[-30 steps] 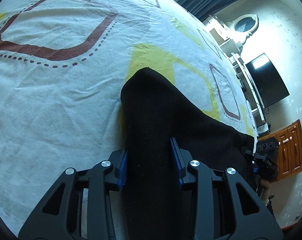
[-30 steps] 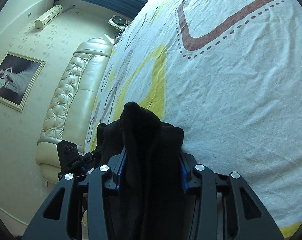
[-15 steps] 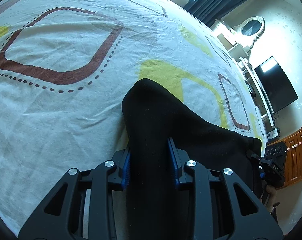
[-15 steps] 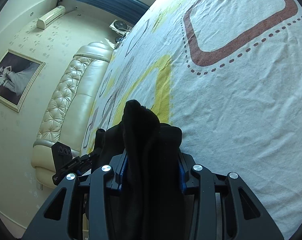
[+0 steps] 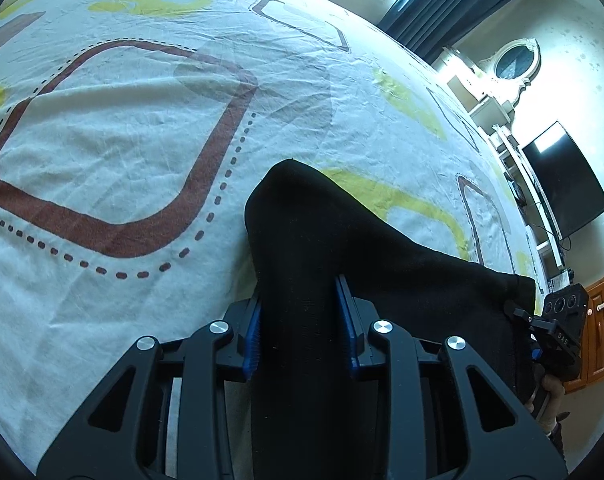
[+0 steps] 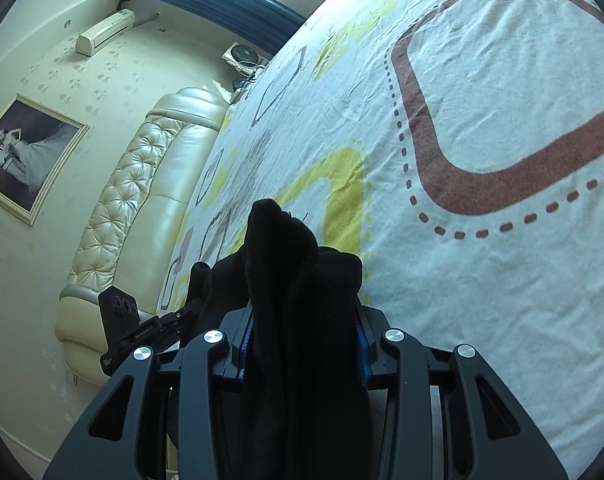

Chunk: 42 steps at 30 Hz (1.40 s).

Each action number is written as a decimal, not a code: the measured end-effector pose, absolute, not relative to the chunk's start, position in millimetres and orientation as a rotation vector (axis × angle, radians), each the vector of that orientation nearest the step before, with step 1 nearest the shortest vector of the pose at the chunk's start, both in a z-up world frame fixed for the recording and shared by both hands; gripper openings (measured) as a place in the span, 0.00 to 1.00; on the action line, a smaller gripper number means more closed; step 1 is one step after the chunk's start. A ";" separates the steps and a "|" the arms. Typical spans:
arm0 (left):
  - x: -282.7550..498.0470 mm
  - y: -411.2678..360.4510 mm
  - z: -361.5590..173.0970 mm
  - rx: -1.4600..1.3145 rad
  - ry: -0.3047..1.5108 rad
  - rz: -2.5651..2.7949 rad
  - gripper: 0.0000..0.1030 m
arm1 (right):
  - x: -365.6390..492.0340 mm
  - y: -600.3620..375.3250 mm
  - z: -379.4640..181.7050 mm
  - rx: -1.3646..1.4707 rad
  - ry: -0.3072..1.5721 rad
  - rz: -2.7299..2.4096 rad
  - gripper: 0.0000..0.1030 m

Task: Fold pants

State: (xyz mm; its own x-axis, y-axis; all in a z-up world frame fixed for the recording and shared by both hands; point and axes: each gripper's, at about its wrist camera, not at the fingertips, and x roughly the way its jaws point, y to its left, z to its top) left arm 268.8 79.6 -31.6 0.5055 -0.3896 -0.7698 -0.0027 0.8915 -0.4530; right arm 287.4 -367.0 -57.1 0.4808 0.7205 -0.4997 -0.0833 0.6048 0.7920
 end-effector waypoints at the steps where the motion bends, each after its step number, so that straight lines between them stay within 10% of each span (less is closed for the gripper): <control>1: 273.2 80.5 -31.5 -0.430 1.021 -0.238 0.30 | 292.2 -366.7 -57.2 0.782 0.949 0.555 0.37; 10: 300.5 87.5 -39.8 -0.466 1.038 -0.237 0.31 | 314.0 -365.5 -66.3 0.815 0.954 0.554 0.38; 18: 269.7 109.1 -41.9 -0.558 1.043 -0.356 0.62 | 292.1 -377.8 -63.9 0.944 0.985 0.578 0.66; 32: 155.2 120.3 -54.2 -0.754 1.057 -0.460 0.81 | 206.0 -375.7 -64.2 1.003 1.014 0.592 0.77; 39: 163.3 107.8 -63.3 -0.884 1.073 -0.465 0.82 | 205.5 -370.0 -64.3 1.035 0.995 0.600 0.74; 42: 162.9 100.8 -64.7 -0.796 1.110 -0.402 0.57 | 204.1 -375.9 -71.5 0.983 1.037 0.537 0.47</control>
State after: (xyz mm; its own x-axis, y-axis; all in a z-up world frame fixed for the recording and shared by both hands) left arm 162.9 100.8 -64.7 0.4137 -0.6509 -0.6365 -0.0928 0.6654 -0.7407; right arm 204.1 -375.9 -71.5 0.4406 0.7697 -0.4620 0.0669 0.4851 0.8719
